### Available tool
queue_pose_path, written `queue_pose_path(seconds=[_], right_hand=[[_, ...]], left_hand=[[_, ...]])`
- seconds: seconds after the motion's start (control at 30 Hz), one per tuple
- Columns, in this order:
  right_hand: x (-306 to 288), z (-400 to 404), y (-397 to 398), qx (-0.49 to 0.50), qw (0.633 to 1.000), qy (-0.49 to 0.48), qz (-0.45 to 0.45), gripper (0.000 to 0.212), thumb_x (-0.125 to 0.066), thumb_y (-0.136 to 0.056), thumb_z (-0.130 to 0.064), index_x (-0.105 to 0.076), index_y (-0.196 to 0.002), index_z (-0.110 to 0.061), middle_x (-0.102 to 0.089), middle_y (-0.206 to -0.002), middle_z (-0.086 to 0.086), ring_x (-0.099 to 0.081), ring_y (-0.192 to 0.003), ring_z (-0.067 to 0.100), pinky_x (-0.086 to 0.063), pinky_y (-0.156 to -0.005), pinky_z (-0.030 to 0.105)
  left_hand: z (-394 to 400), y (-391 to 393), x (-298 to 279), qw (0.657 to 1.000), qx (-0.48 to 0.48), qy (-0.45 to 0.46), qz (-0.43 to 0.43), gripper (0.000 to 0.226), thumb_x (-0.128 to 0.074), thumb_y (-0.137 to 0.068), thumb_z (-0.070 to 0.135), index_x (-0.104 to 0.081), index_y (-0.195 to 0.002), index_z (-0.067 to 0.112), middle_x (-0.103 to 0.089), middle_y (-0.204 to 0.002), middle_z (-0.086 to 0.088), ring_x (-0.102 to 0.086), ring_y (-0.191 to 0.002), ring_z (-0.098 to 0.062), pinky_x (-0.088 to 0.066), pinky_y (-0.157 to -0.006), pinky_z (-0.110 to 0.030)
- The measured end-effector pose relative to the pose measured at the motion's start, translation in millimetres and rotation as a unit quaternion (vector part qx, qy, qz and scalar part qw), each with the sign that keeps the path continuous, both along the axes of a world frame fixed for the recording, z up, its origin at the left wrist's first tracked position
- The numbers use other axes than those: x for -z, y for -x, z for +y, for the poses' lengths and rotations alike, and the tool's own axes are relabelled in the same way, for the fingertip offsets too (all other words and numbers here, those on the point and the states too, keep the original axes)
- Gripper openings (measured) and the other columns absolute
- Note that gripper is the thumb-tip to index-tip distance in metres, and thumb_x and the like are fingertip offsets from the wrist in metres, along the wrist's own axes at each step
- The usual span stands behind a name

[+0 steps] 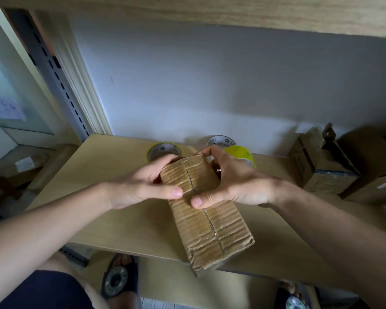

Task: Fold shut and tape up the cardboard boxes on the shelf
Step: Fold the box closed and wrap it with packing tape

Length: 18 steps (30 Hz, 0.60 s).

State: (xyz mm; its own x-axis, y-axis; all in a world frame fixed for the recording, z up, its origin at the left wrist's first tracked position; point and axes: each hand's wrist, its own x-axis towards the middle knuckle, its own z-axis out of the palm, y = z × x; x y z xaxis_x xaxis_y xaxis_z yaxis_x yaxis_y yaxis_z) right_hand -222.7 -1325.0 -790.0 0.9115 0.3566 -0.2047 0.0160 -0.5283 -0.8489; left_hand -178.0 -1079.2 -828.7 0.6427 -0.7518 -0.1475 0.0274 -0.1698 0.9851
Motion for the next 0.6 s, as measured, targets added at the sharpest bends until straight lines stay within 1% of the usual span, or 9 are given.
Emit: queue_pose_path(seconds=[0.03,0.1,0.2,0.27,0.33,0.4,0.47,0.53,0.6], right_hand=[[2,1,0,0.012,1.000,-0.004,-0.003,0.084,-0.096,-0.065,-0.025,-0.047,-0.133,-0.027,-0.063,-0.095,-0.013,-0.061,-0.073,-0.015,-0.044,-0.064,0.005],[8,5,0,0.037,0.999,-0.029,-0.006,0.078,-0.097,-0.063,-0.025,-0.050,-0.126,-0.024,-0.065,-0.088,-0.010,-0.064,-0.067,-0.008,-0.047,-0.062,0.011],[15,10,-1,0.085,0.993,-0.083,-0.008,0.068,-0.098,-0.062,-0.018,-0.053,-0.113,-0.017,-0.067,-0.076,-0.010,-0.064,-0.063,-0.001,-0.052,-0.061,0.021],[17,11,-2,0.099,0.990,-0.097,-0.012,0.067,-0.099,-0.060,-0.017,-0.054,-0.109,-0.014,-0.066,-0.074,-0.010,-0.063,-0.065,0.001,-0.052,-0.062,0.023],[18,11,-2,0.113,0.988,-0.106,-0.018,0.065,-0.100,-0.059,-0.019,-0.055,-0.106,-0.010,-0.063,-0.073,-0.009,-0.060,-0.064,0.004,-0.049,-0.061,0.024],[20,12,-3,0.137,0.983,-0.120,-0.023,0.061,-0.100,-0.059,-0.021,-0.054,-0.099,-0.008,-0.060,-0.072,-0.007,-0.057,-0.064,0.006,-0.047,-0.060,0.025],[22,14,-5,0.162,0.977,-0.138,-0.026,0.056,-0.099,-0.060,-0.023,-0.052,-0.090,-0.013,-0.057,-0.071,-0.005,-0.055,-0.064,0.009,-0.047,-0.059,0.026],[23,16,-7,0.182,0.972,-0.149,-0.027,0.053,-0.099,-0.061,-0.023,-0.051,-0.084,-0.016,-0.056,-0.068,-0.007,-0.054,-0.062,0.008,-0.047,-0.057,0.023],[23,20,-9,0.204,0.967,-0.149,-0.031,0.051,-0.098,-0.063,-0.023,-0.050,-0.078,-0.018,-0.055,-0.064,-0.010,-0.054,-0.058,0.007,-0.046,-0.055,0.021]], left_hand=[[-4,1,0,1.000,-0.012,-0.006,-0.010,0.095,-0.093,-0.066,0.038,-0.045,-0.144,0.015,-0.065,-0.135,-0.012,-0.061,-0.127,-0.020,-0.050,-0.103,-0.028],[-9,3,-1,0.999,-0.041,-0.010,-0.012,0.104,-0.099,-0.053,0.048,-0.049,-0.140,0.017,-0.068,-0.132,-0.009,-0.064,-0.125,-0.019,-0.052,-0.101,-0.028],[-14,4,-2,0.998,-0.053,-0.013,-0.024,0.103,-0.102,-0.047,0.041,-0.053,-0.134,0.015,-0.071,-0.126,-0.010,-0.067,-0.118,-0.019,-0.054,-0.099,-0.031],[-16,4,-4,0.998,-0.058,-0.020,-0.034,0.097,-0.099,-0.049,0.033,-0.053,-0.133,0.015,-0.073,-0.121,-0.006,-0.068,-0.115,-0.018,-0.054,-0.098,-0.031],[-18,5,-6,0.997,-0.063,-0.024,-0.036,0.089,-0.094,-0.053,0.029,-0.054,-0.131,0.015,-0.074,-0.117,-0.001,-0.069,-0.113,-0.015,-0.054,-0.094,-0.028],[-22,7,-9,0.997,-0.064,-0.031,-0.044,0.081,-0.092,-0.058,0.030,-0.057,-0.129,0.017,-0.075,-0.113,0.004,-0.070,-0.111,-0.014,-0.053,-0.093,-0.026],[-25,9,-10,0.995,-0.071,-0.035,-0.058,0.074,-0.091,-0.061,0.033,-0.059,-0.126,0.017,-0.075,-0.109,0.007,-0.070,-0.108,-0.014,-0.052,-0.093,-0.028],[-25,9,-8,0.994,-0.078,-0.031,-0.071,0.067,-0.091,-0.065,0.033,-0.061,-0.123,0.015,-0.075,-0.108,0.004,-0.070,-0.107,-0.016,-0.052,-0.095,-0.033],[-25,10,-8,0.993,-0.079,-0.029,-0.080,0.058,-0.090,-0.072,0.028,-0.063,-0.121,0.013,-0.075,-0.110,-0.003,-0.070,-0.108,-0.021,-0.053,-0.099,-0.039]])
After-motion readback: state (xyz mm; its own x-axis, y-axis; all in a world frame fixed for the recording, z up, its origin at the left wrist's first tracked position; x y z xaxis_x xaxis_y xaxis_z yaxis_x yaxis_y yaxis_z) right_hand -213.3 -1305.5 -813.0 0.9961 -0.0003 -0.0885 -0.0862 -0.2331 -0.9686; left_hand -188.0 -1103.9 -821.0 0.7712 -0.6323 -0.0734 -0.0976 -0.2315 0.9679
